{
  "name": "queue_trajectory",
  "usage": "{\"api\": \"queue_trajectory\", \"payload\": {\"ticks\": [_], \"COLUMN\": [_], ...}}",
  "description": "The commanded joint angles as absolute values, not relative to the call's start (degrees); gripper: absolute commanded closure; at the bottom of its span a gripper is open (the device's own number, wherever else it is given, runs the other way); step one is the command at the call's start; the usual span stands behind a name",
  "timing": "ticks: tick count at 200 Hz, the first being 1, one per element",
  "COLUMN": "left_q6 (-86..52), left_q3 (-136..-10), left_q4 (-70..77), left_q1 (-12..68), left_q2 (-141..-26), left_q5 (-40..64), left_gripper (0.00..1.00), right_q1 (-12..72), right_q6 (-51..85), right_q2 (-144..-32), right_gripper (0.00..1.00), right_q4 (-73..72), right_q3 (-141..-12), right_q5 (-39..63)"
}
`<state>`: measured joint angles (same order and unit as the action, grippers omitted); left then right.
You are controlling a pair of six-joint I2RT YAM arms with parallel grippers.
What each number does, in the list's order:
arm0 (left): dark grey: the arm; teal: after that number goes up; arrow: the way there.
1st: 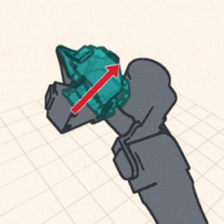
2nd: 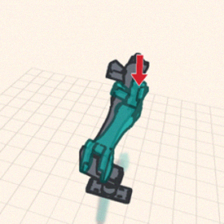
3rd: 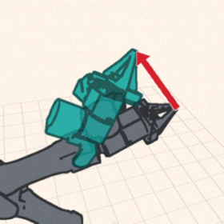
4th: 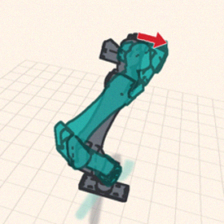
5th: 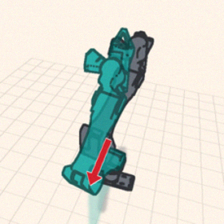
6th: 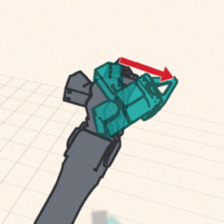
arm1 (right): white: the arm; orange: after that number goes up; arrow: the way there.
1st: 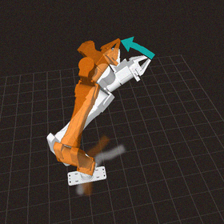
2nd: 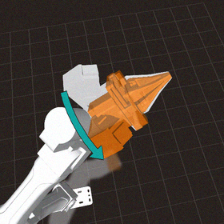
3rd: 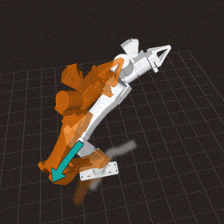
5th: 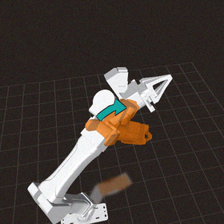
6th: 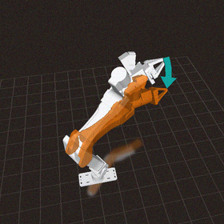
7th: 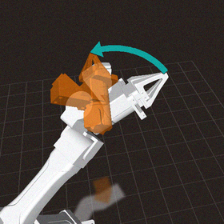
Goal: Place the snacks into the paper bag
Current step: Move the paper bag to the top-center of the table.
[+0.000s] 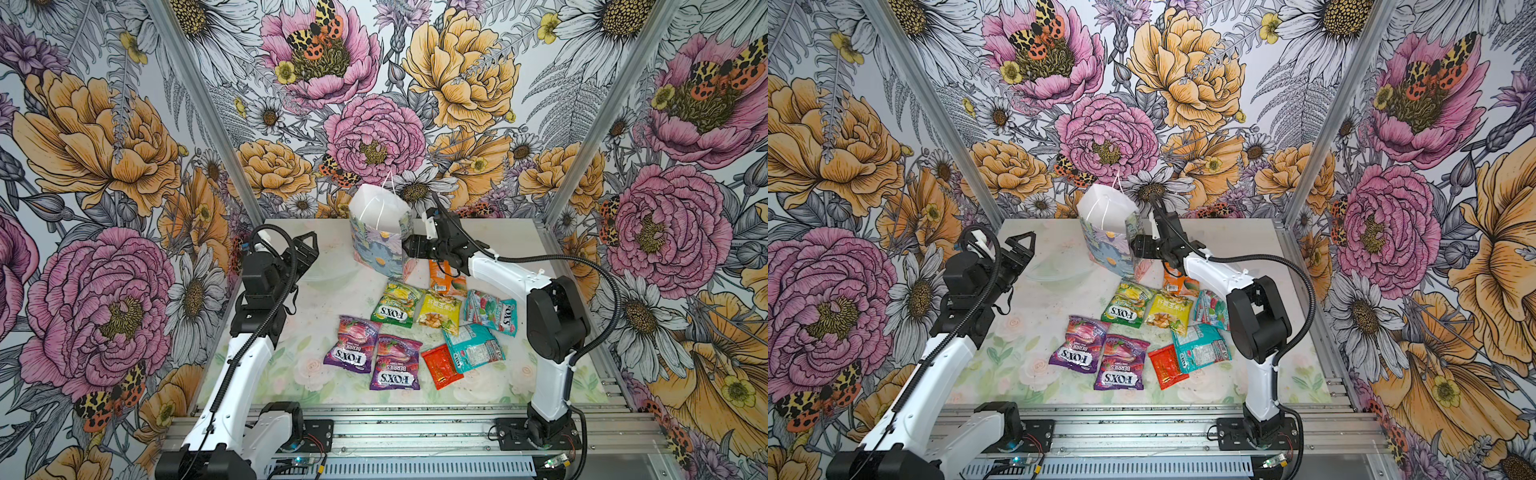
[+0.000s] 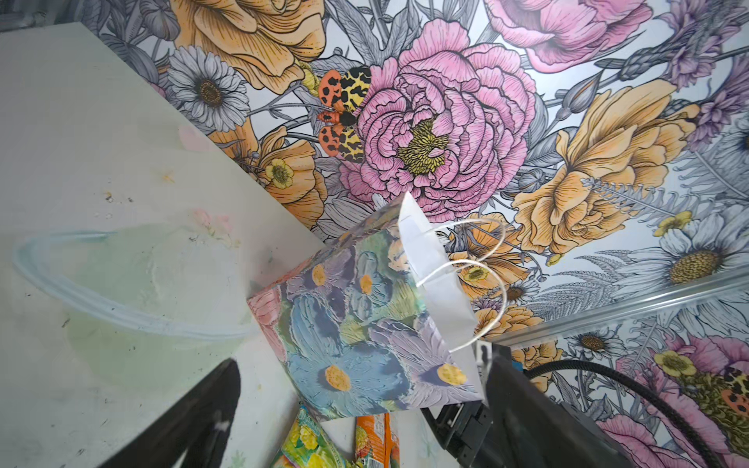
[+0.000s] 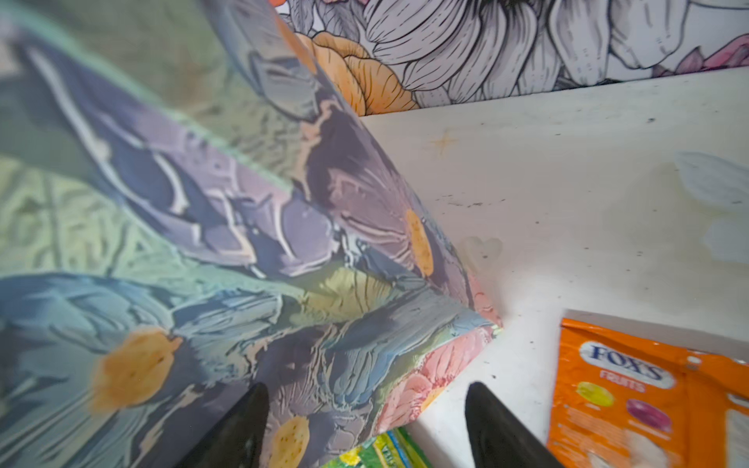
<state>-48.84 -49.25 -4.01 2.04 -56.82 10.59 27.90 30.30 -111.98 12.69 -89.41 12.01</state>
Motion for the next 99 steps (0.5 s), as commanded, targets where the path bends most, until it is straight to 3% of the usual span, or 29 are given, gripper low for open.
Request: {"api": "queue_trajectory", "payload": {"ticks": [1,99], "left_q6": [-49.4,-49.5], "left_q3": [-54.4,-72.5], "left_q4": [-7.8,-21.4], "left_q1": [5.9,18.3], "left_q2": [-59.5,-76.2], "left_q5": [10.9,10.7], "left_gripper": [0.04,0.07], "right_q1": [29.6,27.4], "right_q6": [32.4,30.9], "right_q2": [-113.3,-101.4], "right_gripper": [0.22,0.22], "right_q4": [12.5,12.7], "right_q3": [-92.6,-81.5], "right_q5": [11.0,9.8]}}
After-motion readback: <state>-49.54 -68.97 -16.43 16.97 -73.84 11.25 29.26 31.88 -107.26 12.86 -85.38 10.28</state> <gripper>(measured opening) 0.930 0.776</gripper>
